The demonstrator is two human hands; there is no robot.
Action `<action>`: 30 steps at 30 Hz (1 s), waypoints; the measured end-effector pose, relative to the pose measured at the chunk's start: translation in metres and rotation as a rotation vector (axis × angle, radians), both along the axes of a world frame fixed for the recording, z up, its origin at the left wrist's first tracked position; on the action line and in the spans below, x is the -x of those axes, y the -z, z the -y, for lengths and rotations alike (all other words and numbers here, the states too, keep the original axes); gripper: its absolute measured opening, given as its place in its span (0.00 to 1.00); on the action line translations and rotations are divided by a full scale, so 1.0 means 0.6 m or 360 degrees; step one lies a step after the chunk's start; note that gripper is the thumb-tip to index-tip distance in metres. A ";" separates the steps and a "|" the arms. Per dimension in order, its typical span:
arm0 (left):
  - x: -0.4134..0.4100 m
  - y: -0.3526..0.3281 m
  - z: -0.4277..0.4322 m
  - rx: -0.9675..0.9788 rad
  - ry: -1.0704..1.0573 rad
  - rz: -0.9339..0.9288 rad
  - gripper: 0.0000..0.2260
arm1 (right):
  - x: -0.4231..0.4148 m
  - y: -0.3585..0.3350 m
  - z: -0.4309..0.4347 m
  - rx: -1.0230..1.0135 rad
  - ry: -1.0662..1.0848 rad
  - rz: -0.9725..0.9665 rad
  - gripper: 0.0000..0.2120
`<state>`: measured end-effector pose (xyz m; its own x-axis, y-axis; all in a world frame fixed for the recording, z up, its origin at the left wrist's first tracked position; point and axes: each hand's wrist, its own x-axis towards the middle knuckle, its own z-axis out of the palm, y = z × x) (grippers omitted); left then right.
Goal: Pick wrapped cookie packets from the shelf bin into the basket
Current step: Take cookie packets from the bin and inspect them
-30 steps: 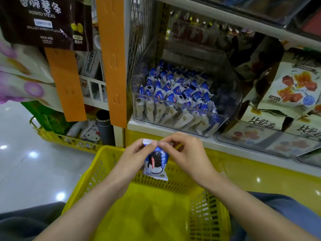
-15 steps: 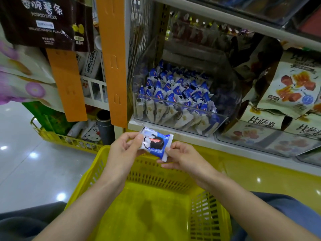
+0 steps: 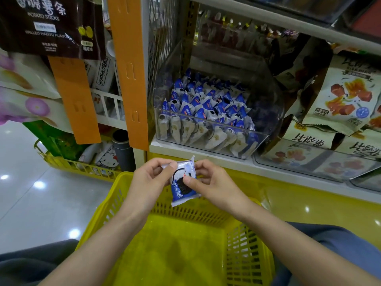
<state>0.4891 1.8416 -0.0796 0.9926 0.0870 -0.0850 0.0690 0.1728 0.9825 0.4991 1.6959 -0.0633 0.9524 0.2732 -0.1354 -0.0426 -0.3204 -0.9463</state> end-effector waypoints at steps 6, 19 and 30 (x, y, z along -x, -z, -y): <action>0.007 -0.001 0.002 -0.0232 0.0114 0.0211 0.06 | -0.001 0.004 0.002 0.0130 0.0083 0.0334 0.04; 0.002 0.008 -0.002 -0.0411 0.0271 0.0151 0.08 | 0.007 0.002 0.012 0.0741 -0.0104 0.1071 0.03; -0.010 0.014 -0.008 -0.0409 0.0150 -0.0369 0.13 | -0.001 -0.005 0.014 0.0401 0.0349 0.0900 0.02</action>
